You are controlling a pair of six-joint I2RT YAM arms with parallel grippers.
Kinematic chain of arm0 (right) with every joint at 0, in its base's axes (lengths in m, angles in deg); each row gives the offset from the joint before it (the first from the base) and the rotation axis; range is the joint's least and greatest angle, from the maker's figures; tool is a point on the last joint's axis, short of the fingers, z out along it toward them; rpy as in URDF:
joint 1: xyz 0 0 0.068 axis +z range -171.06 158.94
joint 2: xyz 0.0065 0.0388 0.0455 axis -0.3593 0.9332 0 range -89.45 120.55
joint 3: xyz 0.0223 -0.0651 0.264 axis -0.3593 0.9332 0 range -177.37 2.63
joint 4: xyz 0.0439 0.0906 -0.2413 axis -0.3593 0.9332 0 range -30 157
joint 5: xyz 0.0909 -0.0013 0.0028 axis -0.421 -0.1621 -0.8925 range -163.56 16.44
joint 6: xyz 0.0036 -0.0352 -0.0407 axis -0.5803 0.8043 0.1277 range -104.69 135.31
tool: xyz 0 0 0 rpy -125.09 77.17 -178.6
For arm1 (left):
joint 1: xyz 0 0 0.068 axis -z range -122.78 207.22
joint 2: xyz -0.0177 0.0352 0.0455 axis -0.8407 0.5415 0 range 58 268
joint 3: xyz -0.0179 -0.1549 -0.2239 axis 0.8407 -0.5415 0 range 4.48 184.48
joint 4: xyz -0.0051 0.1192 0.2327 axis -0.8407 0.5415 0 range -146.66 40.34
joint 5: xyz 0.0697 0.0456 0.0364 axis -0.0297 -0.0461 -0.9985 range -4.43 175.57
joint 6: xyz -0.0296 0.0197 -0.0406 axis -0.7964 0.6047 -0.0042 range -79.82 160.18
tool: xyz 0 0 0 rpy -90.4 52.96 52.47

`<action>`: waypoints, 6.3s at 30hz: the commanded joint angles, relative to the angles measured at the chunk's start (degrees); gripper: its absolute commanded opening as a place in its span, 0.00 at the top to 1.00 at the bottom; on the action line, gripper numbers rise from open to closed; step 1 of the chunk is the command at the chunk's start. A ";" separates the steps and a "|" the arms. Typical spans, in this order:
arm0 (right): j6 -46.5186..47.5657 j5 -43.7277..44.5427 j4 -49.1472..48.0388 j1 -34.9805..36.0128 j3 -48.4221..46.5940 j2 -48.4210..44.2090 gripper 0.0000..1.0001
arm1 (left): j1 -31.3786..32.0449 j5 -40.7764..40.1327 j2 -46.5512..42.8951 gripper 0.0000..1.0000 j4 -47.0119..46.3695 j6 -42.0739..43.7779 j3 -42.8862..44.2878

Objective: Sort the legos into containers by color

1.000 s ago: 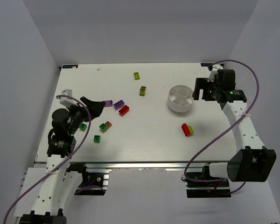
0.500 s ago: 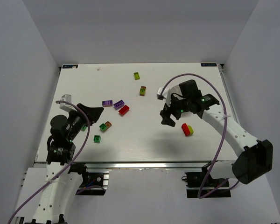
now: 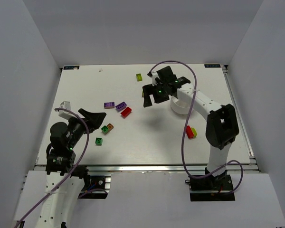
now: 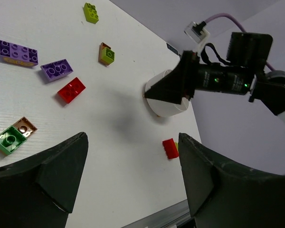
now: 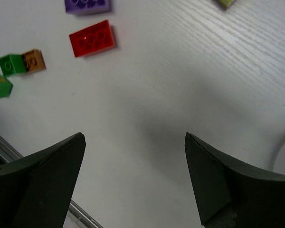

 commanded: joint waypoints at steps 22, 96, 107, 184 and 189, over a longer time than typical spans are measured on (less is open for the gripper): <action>-12.22 23.13 -5.04 0.47 -36.68 33.84 0.26 | -0.03 -5.10 -1.42 0.14 3.28 -1.89 -1.56; 45.26 -24.24 -11.37 6.88 28.09 -30.84 1.00 | 32.66 -3.78 40.68 0.48 -36.44 -13.93 2.04; 44.03 -23.36 -12.25 7.24 27.91 -30.67 1.00 | 33.72 -1.76 40.60 0.52 -36.97 -13.58 1.60; -3.46 -19.23 -14.35 -41.08 23.17 -22.25 1.00 | 33.63 -13.54 36.55 1.00 -26.25 -14.90 -2.18; -7.11 -21.16 -15.76 -43.04 15.44 -9.33 1.00 | 33.63 -13.45 36.46 1.00 -26.60 -14.81 -2.09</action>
